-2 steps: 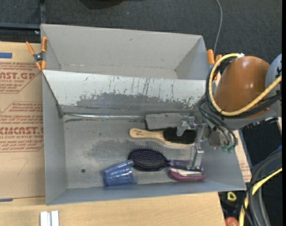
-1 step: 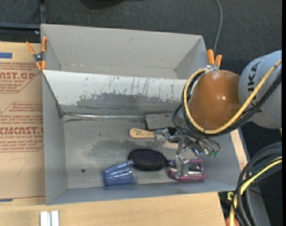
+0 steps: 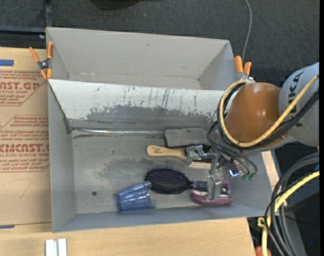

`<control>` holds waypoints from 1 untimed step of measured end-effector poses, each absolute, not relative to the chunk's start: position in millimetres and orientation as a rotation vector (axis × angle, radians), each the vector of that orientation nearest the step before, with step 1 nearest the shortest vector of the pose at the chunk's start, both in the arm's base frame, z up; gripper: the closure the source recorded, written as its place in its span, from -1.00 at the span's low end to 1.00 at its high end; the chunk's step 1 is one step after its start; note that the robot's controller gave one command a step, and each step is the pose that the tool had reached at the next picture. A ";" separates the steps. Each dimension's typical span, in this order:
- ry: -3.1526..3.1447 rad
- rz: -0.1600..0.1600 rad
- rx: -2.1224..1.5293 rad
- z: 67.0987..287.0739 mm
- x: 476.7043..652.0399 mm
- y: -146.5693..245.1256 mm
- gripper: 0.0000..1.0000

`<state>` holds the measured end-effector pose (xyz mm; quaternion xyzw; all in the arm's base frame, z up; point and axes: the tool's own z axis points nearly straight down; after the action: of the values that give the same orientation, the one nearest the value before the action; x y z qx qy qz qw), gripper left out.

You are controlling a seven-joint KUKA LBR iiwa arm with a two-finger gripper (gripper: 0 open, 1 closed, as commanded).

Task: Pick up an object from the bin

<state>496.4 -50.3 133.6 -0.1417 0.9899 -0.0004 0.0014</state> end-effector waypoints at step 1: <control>3.103 0.008 -0.470 78.4 524.3 21.6 -1.00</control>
Offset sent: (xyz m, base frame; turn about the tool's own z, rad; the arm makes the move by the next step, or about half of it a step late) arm 0.0100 0.0663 -0.0636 -0.0072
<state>524.3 21.6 78.4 -0.1496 0.9887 0.0025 0.0014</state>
